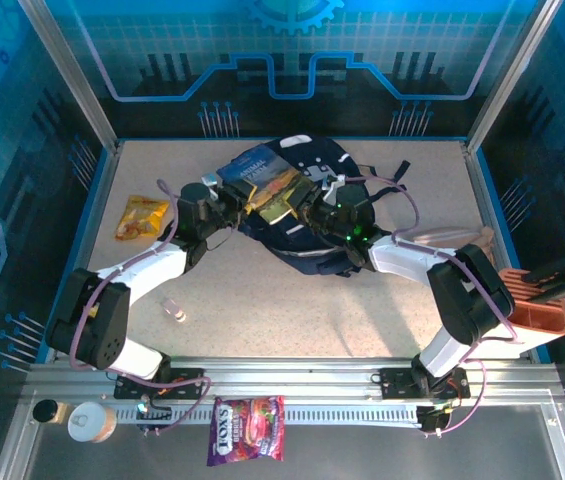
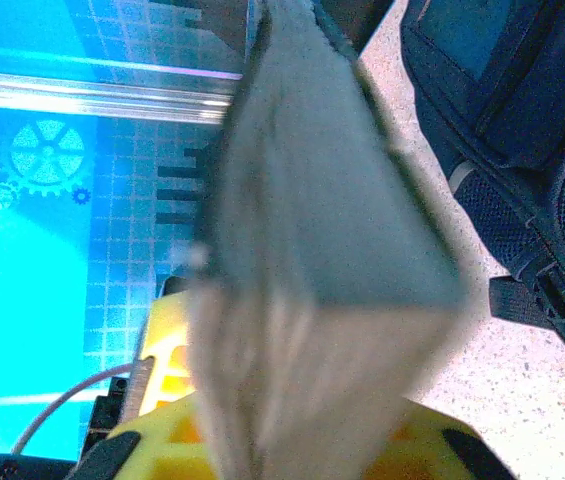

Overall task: Pack the student bag
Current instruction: Pass the book, then open the student bag at the center of the table.

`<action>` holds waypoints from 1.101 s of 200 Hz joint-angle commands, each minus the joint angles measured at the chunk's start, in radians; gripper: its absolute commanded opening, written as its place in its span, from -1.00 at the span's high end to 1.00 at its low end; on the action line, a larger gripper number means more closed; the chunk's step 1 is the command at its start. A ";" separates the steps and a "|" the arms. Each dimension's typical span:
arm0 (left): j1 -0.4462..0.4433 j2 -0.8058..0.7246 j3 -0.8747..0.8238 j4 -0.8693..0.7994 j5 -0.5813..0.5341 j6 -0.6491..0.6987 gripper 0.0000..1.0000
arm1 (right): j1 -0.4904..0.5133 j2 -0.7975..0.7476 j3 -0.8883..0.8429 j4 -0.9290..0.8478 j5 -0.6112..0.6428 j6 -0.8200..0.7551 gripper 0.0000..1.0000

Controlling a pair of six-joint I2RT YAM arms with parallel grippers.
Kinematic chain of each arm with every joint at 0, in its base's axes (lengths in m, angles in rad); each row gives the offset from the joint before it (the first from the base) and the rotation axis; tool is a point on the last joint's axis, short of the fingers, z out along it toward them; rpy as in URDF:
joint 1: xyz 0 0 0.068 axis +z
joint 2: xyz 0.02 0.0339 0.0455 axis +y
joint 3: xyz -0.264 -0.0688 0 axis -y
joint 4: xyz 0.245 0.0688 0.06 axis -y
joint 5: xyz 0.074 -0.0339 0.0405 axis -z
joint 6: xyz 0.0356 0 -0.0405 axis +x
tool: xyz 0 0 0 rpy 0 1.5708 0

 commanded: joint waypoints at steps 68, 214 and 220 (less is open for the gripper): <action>-0.039 -0.105 0.123 -0.429 -0.051 0.544 -0.93 | -0.139 -0.339 -0.101 -0.300 0.080 -0.370 1.00; -0.410 0.467 0.843 -1.052 -0.266 1.331 -0.72 | -0.403 -0.766 -0.117 -0.968 0.363 -0.630 1.00; -0.421 0.498 0.883 -1.078 -0.282 1.357 -0.66 | -0.409 -0.774 -0.116 -0.976 0.366 -0.631 1.00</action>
